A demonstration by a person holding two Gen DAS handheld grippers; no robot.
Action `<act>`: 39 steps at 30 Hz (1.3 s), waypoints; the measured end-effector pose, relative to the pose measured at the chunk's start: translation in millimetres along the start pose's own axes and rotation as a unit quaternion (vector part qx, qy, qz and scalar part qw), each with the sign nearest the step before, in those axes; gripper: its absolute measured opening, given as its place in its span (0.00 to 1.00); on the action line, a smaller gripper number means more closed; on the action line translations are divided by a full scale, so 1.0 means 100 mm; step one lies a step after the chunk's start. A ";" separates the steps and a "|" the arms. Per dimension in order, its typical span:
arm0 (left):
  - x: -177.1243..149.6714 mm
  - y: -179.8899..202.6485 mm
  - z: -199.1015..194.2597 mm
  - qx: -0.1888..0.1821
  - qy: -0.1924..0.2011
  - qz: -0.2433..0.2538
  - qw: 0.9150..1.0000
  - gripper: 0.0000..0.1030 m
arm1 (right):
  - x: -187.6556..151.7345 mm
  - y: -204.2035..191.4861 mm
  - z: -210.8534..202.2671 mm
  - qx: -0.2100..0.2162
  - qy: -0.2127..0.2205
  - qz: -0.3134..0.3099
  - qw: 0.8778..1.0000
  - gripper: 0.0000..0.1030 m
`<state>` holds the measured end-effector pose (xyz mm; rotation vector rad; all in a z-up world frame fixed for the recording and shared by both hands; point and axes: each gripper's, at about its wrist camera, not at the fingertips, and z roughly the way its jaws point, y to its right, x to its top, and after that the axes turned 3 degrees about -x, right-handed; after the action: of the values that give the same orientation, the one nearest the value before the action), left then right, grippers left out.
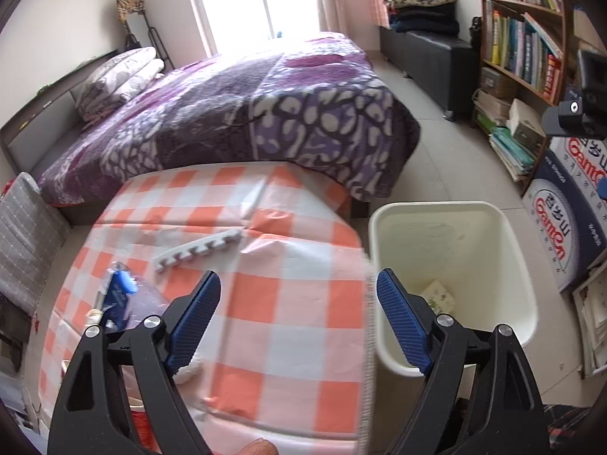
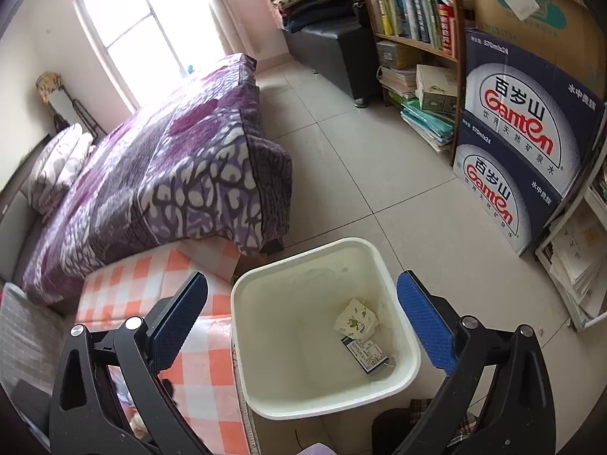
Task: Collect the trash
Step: 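Grasp the white milk carton with the left tool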
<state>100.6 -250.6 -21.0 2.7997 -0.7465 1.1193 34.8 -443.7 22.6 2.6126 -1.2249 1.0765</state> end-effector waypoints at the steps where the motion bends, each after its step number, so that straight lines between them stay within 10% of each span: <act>1: -0.01 -0.08 0.00 0.010 0.001 0.000 1.000 0.82 | -0.03 -0.06 0.01 -0.001 0.000 -0.007 1.000 0.93; 11: -0.16 -0.80 -0.02 0.080 -0.005 -0.023 0.997 0.82 | -0.42 -0.76 0.08 -0.015 0.005 -0.117 0.993 0.93; 39: -0.92 -1.88 0.51 0.116 -0.159 0.023 0.980 0.81 | -1.11 -2.00 0.31 0.028 -0.046 -0.231 0.972 0.93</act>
<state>159.5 -56.0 -92.1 3.2242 -0.7490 0.8184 143.2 -245.0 -24.6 2.8081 -0.5492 0.9173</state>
